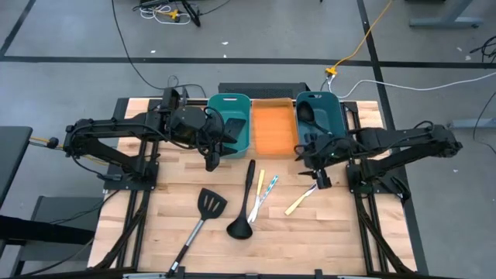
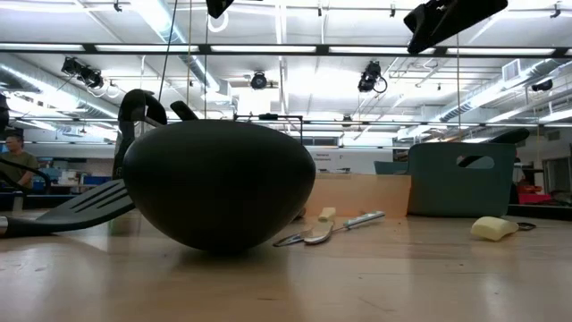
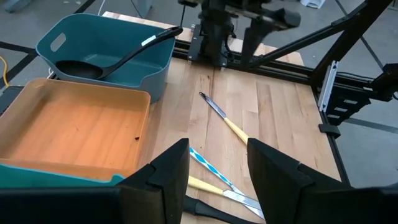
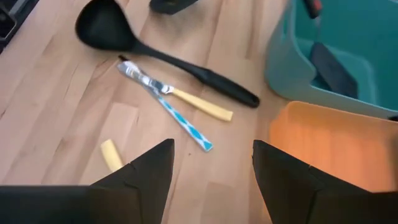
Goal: Pick & Place Kitchen Items
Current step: Put the right yellow table knife into the orange bin
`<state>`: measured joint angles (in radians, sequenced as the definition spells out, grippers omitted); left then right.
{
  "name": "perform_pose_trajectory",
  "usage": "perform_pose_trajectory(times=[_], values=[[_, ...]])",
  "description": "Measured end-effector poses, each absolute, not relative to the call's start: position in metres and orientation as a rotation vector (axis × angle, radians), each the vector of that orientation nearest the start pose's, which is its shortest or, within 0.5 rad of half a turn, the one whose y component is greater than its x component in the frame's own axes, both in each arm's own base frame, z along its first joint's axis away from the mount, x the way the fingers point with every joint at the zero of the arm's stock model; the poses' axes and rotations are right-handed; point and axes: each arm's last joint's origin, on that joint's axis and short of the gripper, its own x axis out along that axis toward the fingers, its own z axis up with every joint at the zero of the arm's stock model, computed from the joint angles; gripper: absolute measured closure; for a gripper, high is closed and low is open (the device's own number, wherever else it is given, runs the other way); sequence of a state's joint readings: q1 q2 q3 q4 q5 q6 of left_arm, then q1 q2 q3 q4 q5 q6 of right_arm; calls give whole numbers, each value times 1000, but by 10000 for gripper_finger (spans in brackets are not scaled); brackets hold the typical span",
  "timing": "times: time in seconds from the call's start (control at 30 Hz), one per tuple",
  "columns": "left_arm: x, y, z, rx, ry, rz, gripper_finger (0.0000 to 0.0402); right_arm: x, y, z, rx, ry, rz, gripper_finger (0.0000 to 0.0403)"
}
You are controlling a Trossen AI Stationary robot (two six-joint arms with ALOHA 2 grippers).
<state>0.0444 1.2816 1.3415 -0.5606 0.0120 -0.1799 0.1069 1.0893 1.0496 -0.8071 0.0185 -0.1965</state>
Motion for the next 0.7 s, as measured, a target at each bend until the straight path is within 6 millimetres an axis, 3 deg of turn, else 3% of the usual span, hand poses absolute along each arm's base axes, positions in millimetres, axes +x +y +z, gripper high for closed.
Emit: perform_pose_trajectory(times=[0.7], values=[[270,12,385,-189,497,77,235,244,62,263,-473,1058,406,179]])
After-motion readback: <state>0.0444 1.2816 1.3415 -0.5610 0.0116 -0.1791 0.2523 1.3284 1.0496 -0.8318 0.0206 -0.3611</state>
